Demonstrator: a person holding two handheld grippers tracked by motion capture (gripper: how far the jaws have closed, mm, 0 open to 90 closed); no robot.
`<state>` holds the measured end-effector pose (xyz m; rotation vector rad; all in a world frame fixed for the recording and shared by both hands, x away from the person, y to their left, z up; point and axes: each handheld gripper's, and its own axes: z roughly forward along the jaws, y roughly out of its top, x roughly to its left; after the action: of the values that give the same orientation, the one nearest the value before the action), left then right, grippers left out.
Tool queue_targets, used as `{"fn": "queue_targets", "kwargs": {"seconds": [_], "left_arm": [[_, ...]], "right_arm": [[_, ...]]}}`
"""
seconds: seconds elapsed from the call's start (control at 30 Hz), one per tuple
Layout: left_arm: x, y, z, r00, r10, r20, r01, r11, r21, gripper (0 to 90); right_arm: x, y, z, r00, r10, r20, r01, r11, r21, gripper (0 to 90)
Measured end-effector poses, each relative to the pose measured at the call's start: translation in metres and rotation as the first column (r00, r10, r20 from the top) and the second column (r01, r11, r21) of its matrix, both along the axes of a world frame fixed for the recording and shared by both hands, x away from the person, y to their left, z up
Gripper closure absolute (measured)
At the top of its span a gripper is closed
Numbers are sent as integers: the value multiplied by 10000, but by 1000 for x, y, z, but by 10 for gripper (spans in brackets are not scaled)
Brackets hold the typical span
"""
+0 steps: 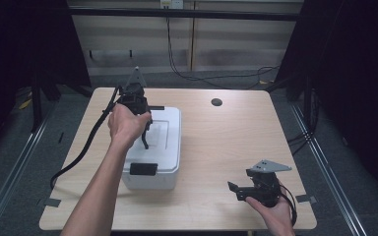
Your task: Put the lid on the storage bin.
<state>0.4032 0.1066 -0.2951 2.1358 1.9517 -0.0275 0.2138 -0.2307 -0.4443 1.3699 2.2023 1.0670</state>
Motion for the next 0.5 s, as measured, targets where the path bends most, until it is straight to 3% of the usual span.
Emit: {"fn": "queue_targets", "kwargs": {"seconds": [0.33,0.5], "left_arm": [[0,2,-2,10000,29,-14,-29,10000,-67,846],[1,1,-2,9996,-288,22,289,9994,-169,831]], "right_arm": [[0,0,0,10000,24,12,-24,10000,-8,184],[0,0,0,10000,10,-9,-10,10000,1,184]]}}
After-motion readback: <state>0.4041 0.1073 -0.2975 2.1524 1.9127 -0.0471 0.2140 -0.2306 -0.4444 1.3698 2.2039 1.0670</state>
